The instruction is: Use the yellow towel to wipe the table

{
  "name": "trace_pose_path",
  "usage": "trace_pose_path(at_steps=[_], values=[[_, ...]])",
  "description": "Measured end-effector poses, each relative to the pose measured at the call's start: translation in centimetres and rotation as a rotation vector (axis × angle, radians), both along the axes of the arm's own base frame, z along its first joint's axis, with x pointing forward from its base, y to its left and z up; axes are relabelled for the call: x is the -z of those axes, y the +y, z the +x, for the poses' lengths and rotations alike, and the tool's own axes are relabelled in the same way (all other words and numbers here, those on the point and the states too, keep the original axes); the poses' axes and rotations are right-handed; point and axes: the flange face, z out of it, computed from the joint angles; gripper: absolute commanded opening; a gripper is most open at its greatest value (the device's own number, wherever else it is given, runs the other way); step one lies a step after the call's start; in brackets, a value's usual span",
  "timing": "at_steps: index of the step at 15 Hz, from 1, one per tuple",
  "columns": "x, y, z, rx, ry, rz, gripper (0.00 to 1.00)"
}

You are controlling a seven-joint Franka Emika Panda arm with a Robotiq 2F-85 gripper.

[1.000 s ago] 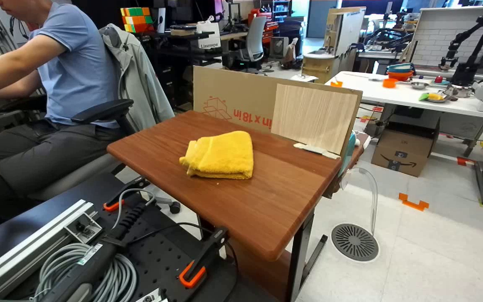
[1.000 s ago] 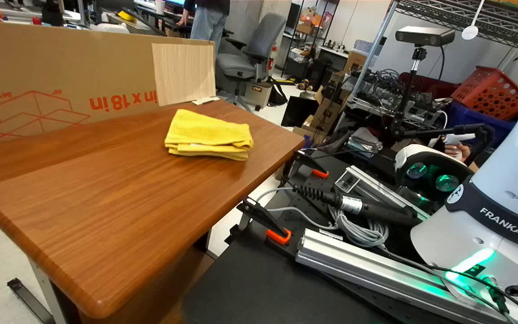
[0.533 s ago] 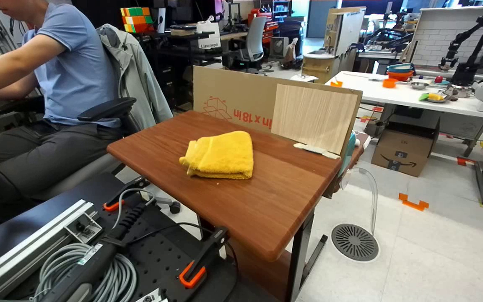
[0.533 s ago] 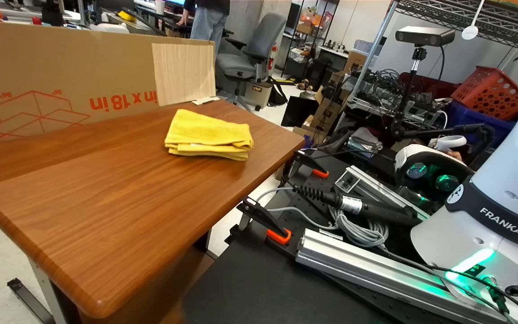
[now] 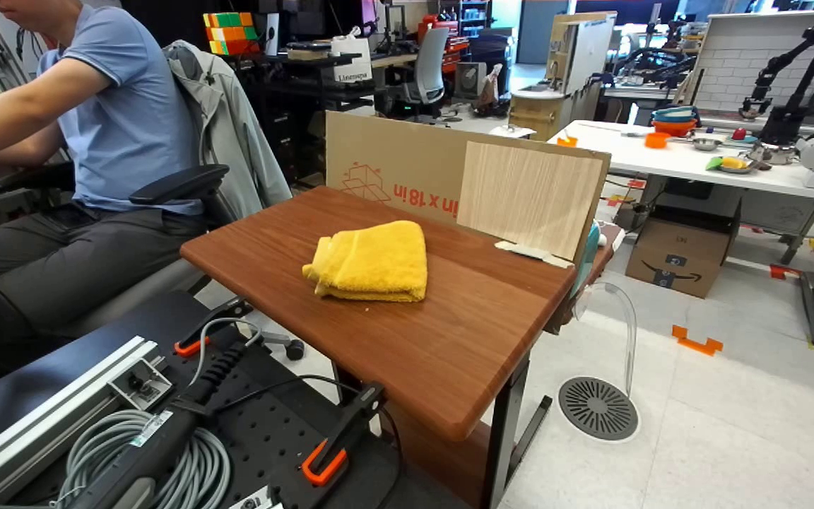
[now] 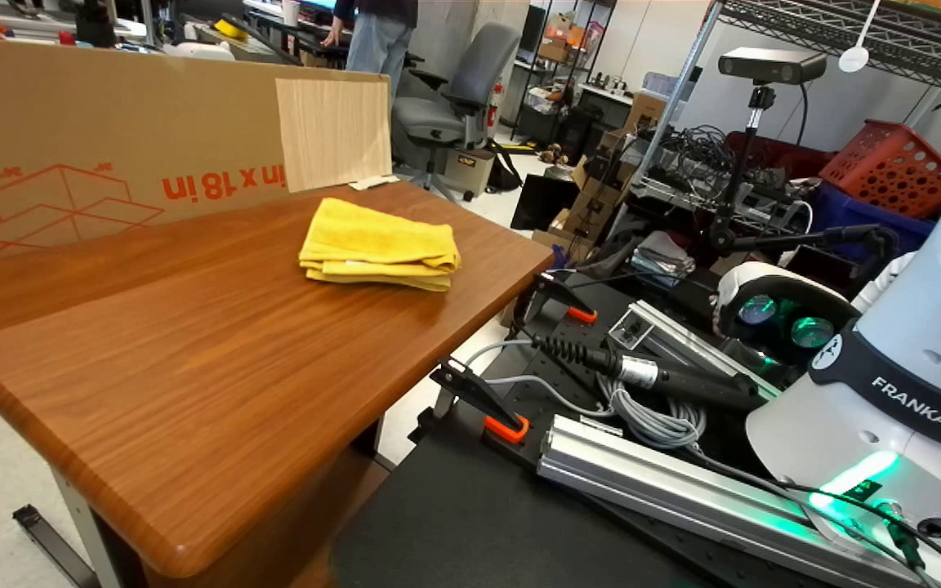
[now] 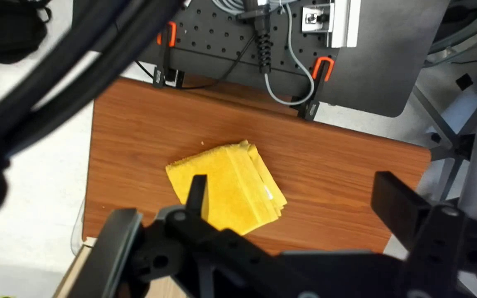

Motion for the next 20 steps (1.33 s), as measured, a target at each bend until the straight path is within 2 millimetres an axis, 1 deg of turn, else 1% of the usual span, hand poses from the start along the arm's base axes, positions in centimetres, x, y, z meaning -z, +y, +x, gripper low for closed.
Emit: trace_pose_path(at_steps=[3, 5, 8, 10, 12, 14, 20], values=[[2.1, 2.9, 3.7, -0.026, -0.015, 0.013, 1.00], [4.0, 4.3, 6.5, 0.000, -0.004, 0.021, 1.00], [7.2, 5.8, 10.8, 0.087, 0.006, 0.024, 1.00], [9.4, 6.4, 13.3, 0.152, 0.010, 0.025, 1.00], [11.5, 6.5, 15.3, 0.214, 0.014, 0.023, 1.00], [13.6, 6.3, 16.7, 0.277, 0.023, 0.019, 1.00], [19.7, 4.3, 19.1, 0.457, 0.100, -0.045, 1.00]])
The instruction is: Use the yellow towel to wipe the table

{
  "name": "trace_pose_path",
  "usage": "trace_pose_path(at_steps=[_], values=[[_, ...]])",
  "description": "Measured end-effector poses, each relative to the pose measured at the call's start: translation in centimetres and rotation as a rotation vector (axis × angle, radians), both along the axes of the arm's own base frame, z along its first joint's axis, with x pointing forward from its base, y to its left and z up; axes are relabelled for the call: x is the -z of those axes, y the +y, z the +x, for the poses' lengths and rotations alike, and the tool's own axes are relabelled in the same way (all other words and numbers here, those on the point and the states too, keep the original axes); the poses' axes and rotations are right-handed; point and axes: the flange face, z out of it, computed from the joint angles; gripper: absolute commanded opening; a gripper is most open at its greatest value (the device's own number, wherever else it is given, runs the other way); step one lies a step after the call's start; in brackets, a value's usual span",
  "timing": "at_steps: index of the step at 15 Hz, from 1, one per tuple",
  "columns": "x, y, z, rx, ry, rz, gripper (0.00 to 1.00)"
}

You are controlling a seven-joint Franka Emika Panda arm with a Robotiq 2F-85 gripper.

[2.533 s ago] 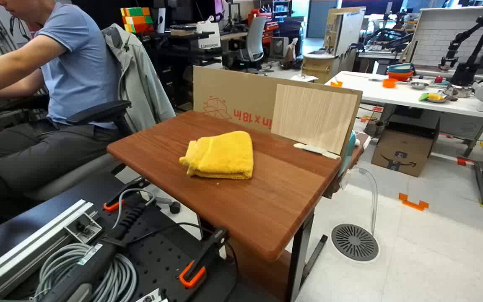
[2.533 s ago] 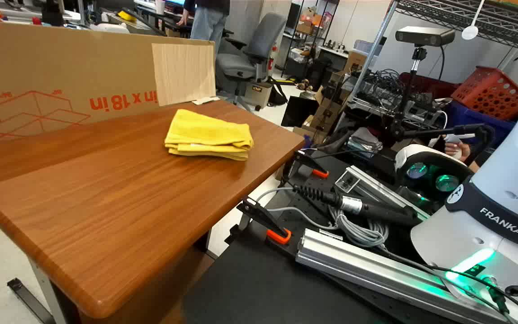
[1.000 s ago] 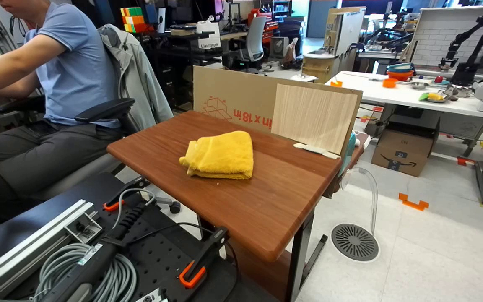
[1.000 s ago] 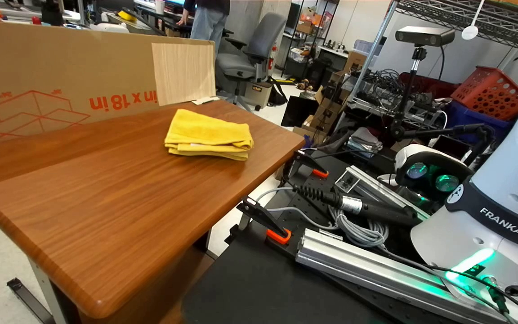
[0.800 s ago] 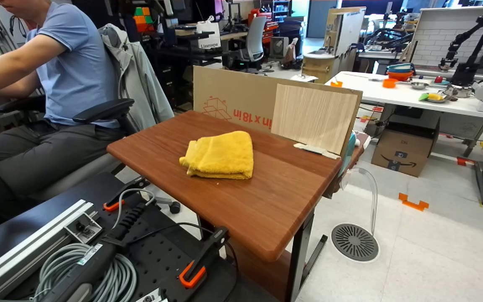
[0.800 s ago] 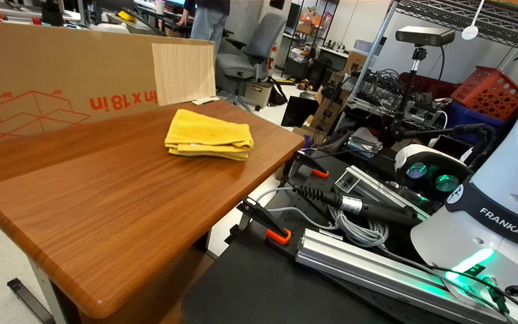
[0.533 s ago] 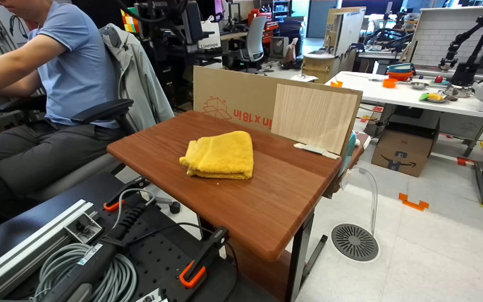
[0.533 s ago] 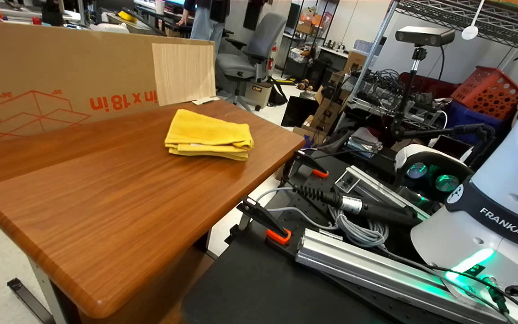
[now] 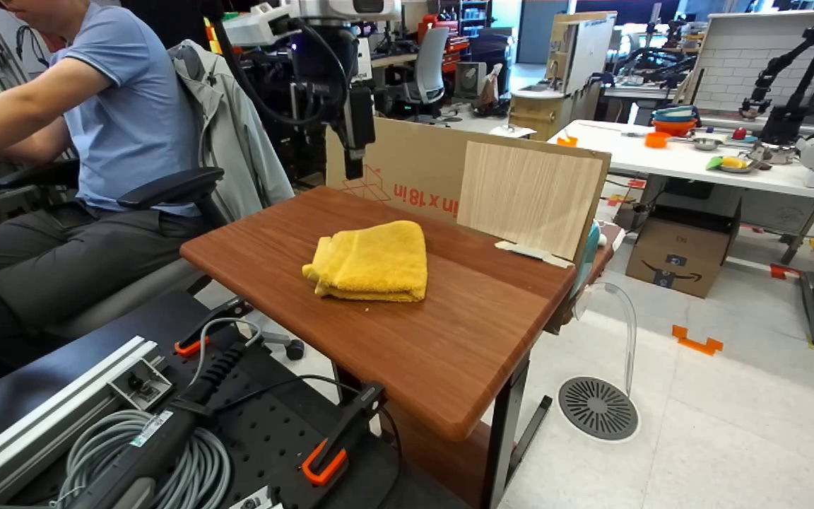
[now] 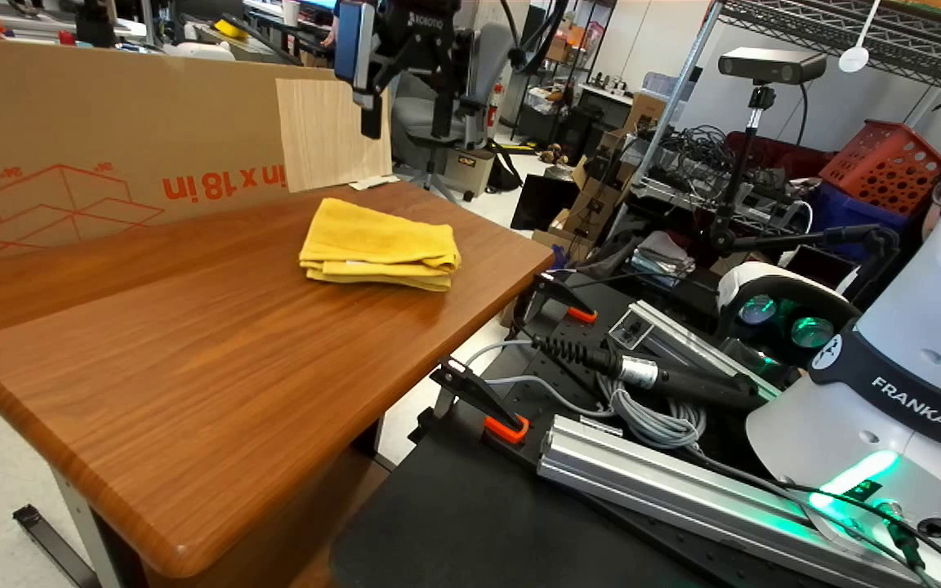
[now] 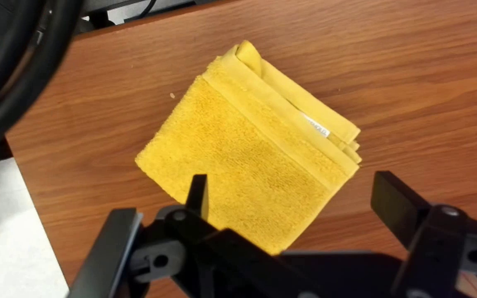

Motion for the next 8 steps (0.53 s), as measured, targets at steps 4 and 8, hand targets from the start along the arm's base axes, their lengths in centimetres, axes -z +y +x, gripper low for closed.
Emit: trace_pose_path(at_steps=[4, 8], values=[[3.0, -1.2, 1.5, 0.094, 0.036, -0.056, 1.00], [5.8, -2.3, 3.1, 0.186, 0.072, -0.111, 1.00]])
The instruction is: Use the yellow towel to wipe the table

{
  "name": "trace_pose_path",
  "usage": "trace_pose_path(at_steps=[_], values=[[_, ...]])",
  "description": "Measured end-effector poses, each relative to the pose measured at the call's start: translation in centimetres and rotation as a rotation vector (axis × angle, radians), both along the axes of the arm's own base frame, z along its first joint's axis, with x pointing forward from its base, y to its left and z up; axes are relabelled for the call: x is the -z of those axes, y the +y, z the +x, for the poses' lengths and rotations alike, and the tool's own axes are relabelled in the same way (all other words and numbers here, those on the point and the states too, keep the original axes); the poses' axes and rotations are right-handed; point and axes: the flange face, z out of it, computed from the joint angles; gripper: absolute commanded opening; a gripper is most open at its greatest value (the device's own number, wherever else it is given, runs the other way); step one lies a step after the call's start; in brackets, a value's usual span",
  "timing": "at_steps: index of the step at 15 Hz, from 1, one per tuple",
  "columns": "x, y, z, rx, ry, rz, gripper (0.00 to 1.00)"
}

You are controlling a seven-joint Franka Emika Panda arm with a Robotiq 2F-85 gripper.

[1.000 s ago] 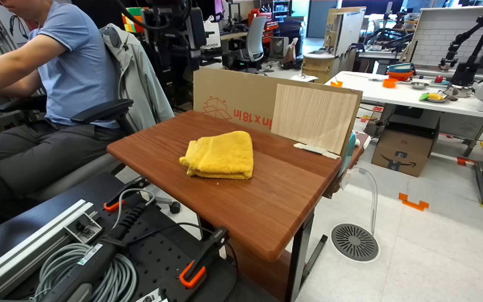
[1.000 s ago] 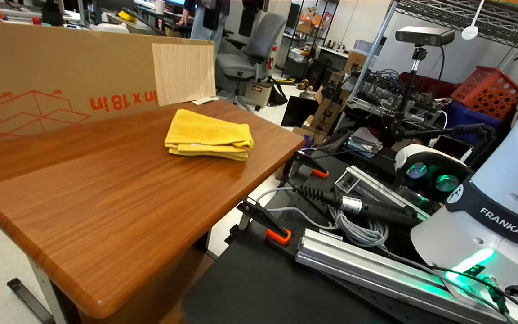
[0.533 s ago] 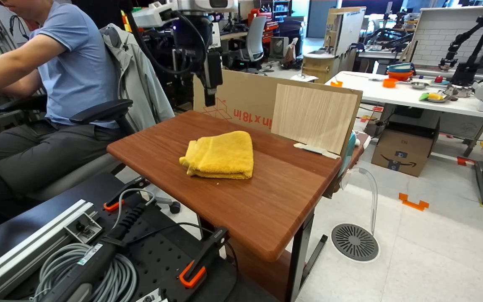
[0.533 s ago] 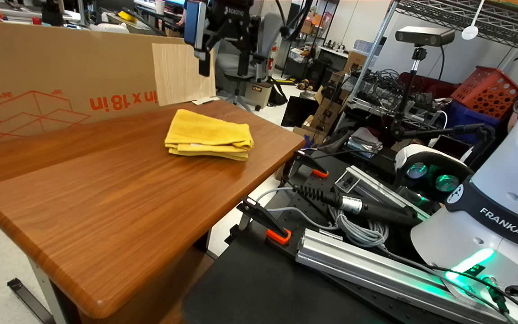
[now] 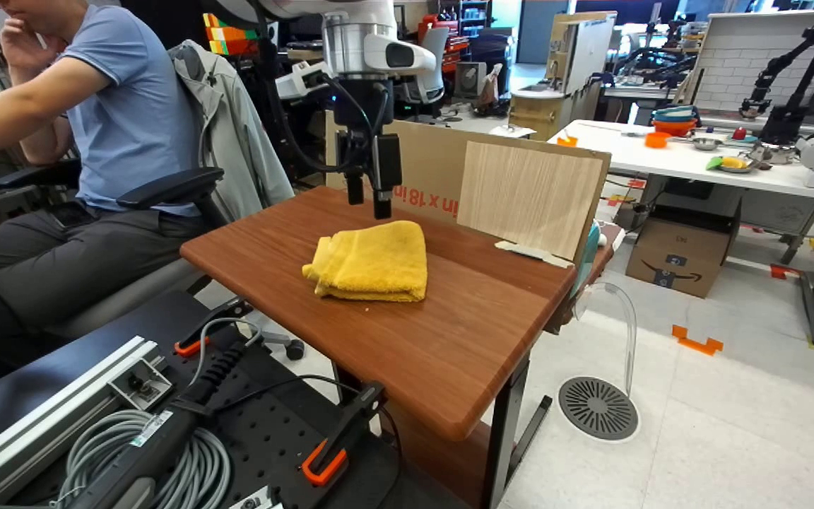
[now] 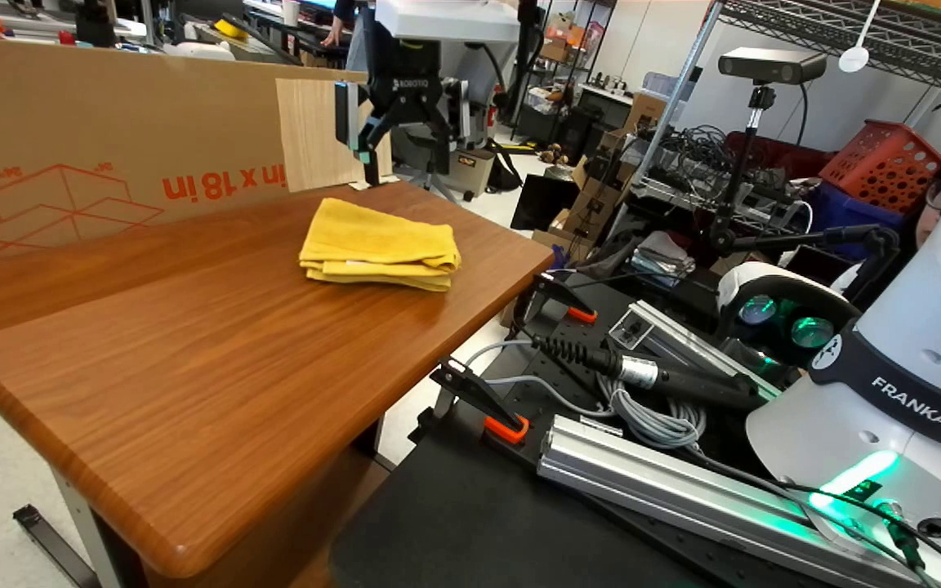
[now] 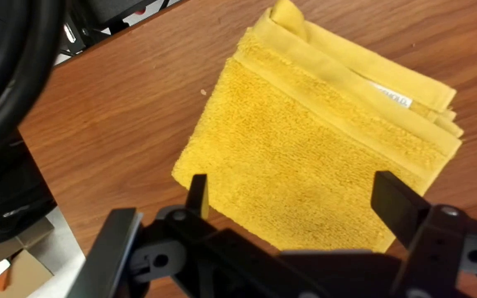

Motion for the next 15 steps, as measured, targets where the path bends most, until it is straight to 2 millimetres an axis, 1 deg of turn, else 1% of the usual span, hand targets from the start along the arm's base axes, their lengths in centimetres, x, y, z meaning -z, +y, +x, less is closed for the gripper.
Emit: trace_pose_path(at_steps=[2, 4, 10, 12, 15], values=[[1.0, 0.1, 0.7, 0.019, 0.024, -0.013, 1.00], [1.8, 0.7, 1.2, 0.033, 0.044, -0.023, 1.00], [4.6, 4.0, 2.1, 0.075, 0.092, -0.041, 1.00], [4.9, 5.1, 2.5, 0.106, 0.100, 0.007, 1.00], [4.4, 6.6, 3.2, 0.144, 0.108, 0.094, 1.00]])
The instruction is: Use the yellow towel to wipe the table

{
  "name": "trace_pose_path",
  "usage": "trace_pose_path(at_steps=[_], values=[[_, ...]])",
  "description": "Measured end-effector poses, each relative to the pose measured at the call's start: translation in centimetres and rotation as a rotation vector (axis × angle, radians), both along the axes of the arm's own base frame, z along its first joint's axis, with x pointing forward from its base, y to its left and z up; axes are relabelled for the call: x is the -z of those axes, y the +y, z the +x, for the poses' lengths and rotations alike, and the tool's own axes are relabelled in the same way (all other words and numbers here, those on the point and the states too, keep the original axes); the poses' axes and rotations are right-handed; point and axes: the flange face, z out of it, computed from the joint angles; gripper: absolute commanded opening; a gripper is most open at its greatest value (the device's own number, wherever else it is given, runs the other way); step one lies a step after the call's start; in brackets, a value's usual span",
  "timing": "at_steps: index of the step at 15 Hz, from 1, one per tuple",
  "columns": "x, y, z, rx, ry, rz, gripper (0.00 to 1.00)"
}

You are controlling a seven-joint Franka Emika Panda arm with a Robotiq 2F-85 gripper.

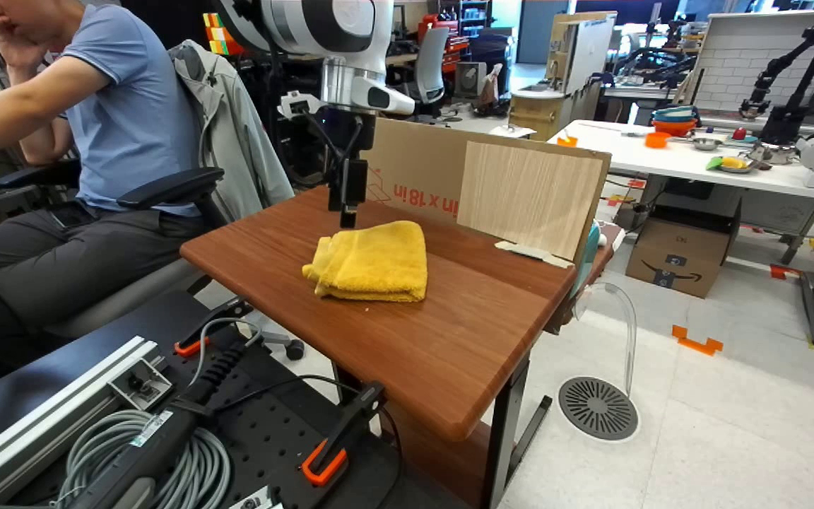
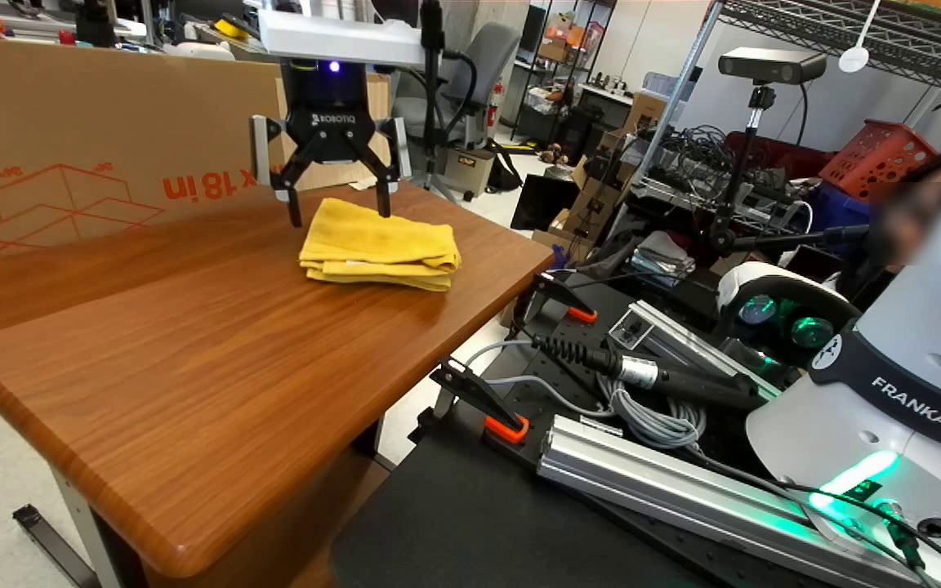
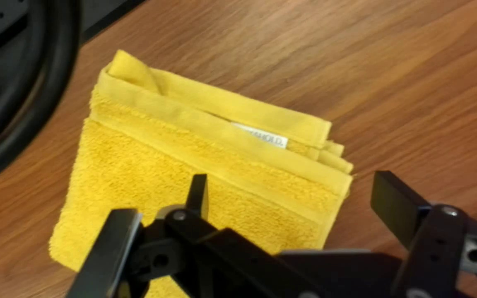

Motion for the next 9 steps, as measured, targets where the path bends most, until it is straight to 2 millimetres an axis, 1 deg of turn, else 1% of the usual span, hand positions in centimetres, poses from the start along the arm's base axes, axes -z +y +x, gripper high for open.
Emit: trace_pose_path(at_steps=[3, 9], values=[[-0.52, 0.55, 0.53, 0.031, 0.002, 0.044, 1.00], [-0.68, 0.57, 0.60, 0.033, 0.007, 0.045, 1.00]])
